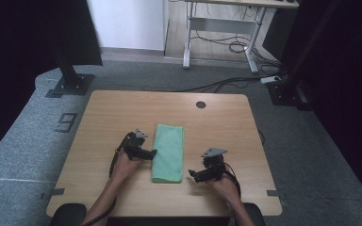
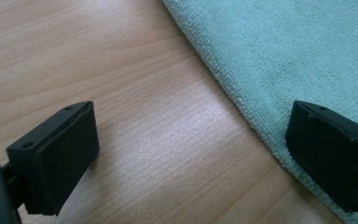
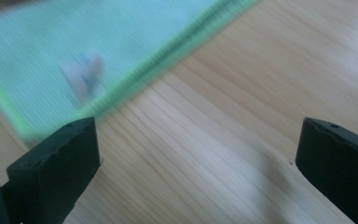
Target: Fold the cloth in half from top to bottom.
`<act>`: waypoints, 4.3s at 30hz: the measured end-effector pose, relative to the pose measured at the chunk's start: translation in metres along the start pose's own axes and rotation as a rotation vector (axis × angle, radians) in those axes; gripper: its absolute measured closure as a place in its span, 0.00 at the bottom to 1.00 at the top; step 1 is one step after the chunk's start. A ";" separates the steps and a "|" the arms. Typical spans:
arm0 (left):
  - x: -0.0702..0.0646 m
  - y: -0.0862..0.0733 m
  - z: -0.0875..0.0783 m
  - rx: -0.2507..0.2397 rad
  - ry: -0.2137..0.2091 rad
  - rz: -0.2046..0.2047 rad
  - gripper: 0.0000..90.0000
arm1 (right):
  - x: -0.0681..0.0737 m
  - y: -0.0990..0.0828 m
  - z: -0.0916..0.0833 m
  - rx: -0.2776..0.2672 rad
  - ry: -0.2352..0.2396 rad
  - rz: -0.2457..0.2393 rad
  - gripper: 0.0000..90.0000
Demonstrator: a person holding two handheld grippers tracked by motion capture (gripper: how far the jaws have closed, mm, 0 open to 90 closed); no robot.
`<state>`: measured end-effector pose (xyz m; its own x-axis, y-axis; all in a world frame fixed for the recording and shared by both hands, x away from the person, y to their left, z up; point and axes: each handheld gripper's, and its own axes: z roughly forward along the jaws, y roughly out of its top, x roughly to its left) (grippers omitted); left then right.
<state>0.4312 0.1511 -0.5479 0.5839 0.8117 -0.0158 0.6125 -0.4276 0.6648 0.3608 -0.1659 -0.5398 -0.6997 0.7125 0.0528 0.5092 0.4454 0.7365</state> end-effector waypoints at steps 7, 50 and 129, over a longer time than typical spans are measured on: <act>-0.002 -0.001 -0.001 0.006 -0.009 0.007 0.03 | 0.018 0.017 0.019 -0.004 0.040 -0.037 0.00; -0.019 -0.030 -0.025 -0.001 -0.047 0.051 0.01 | 0.012 0.031 0.020 0.021 0.068 -0.035 0.09; -0.029 -0.032 -0.031 0.001 -0.053 0.065 0.04 | -0.029 0.125 0.058 0.017 0.056 -0.121 0.93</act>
<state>0.3778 0.1533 -0.5456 0.6495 0.7603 -0.0118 0.5728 -0.4790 0.6653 0.4733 -0.0994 -0.4886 -0.7829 0.6221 0.0022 0.4276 0.5356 0.7282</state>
